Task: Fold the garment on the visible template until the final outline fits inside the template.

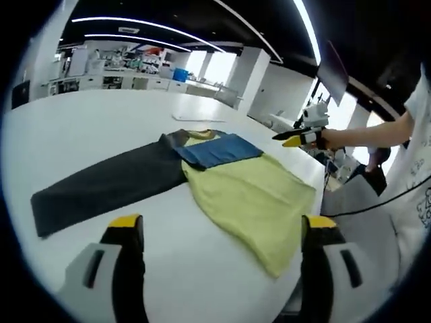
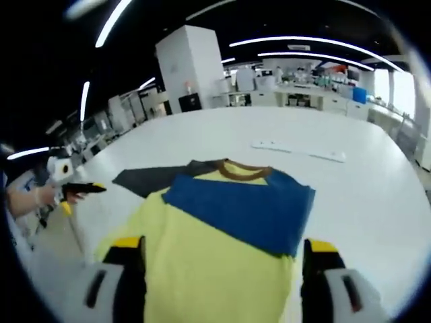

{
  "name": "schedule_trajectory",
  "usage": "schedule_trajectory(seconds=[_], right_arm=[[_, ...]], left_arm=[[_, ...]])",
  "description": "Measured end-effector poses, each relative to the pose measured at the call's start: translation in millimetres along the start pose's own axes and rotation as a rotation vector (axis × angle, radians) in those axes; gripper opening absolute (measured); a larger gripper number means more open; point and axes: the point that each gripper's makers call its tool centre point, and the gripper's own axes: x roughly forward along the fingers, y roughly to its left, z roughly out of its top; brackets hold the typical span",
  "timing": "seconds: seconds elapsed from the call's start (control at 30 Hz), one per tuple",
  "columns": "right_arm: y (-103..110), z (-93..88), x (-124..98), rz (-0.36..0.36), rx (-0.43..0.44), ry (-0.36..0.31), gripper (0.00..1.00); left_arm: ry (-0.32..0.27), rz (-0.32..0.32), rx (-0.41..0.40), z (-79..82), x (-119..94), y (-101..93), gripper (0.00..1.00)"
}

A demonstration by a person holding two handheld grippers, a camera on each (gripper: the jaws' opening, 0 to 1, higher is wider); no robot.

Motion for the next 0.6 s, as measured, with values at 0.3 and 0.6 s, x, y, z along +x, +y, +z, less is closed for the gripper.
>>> schedule_trajectory(seconds=[0.3,0.6], right_arm=[[-5,-15.6,-37,-0.052,0.027,-0.037,0.96],[2,-34.8,-58,-0.081,0.071,-0.050,0.95]], left_arm=[[0.023,-0.033,0.024,6.2,9,-1.5,0.94],[0.046,-0.021,0.046,4.9,8,4.5,0.94]])
